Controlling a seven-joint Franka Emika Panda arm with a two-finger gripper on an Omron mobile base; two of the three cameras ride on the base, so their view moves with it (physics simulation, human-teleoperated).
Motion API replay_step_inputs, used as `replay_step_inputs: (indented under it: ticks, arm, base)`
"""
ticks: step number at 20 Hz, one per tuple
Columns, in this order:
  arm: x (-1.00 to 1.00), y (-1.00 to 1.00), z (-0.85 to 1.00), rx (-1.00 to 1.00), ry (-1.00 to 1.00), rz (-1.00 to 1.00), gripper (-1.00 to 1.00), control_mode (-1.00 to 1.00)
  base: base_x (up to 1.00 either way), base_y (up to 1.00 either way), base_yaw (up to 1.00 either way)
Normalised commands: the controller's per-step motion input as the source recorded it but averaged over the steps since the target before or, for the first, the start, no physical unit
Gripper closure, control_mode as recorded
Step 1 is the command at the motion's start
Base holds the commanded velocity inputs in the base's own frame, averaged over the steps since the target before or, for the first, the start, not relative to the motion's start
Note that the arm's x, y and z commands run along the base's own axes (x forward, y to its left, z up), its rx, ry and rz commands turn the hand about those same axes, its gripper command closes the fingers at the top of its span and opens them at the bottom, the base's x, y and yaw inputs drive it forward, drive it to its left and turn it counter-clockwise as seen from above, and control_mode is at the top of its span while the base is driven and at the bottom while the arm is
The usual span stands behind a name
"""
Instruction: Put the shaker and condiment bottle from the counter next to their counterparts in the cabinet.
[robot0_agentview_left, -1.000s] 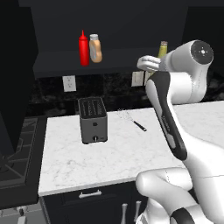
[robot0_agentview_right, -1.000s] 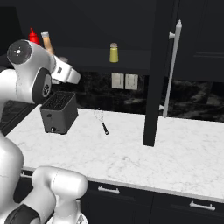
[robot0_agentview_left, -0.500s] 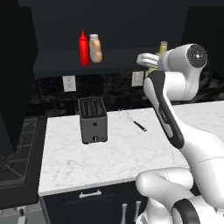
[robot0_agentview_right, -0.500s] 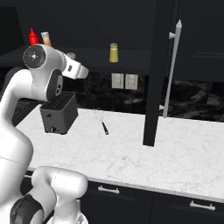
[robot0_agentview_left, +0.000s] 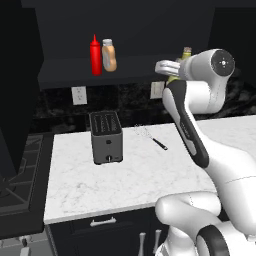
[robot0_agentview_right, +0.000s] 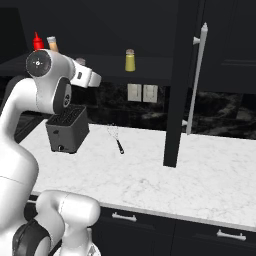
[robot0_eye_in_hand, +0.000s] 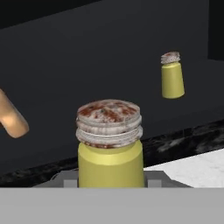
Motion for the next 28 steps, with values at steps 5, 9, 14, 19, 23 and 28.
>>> replay_step_inputs:
  ticks: [5, 9, 14, 19, 23, 28]
  arm:
    - [0.31, -0.01, 0.06, 0.00, 0.00, 0.00, 1.00, -1.00]
    - [0.24, -0.07, 0.26, -0.03, 0.00, 0.00, 1.00, -1.00]
    - [0.18, -0.18, 0.25, -0.07, 0.00, 0.00, 1.00, -1.00]
    - [0.11, -0.17, 0.09, -0.08, 0.01, 0.00, 1.00, -1.00]
    - [0.12, 0.00, -0.29, 0.00, -0.04, 0.00, 1.00, -1.00]
    - [0.36, 0.00, -0.61, 0.00, -0.07, 0.02, 1.00, -1.00]
  base:
    - [0.00, 0.00, 0.00]
    - [0.00, 0.00, 0.00]
    - [0.00, 0.00, 0.00]
    - [0.00, 0.00, 0.00]
    - [0.00, 0.00, 0.00]
    - [0.00, 0.00, 0.00]
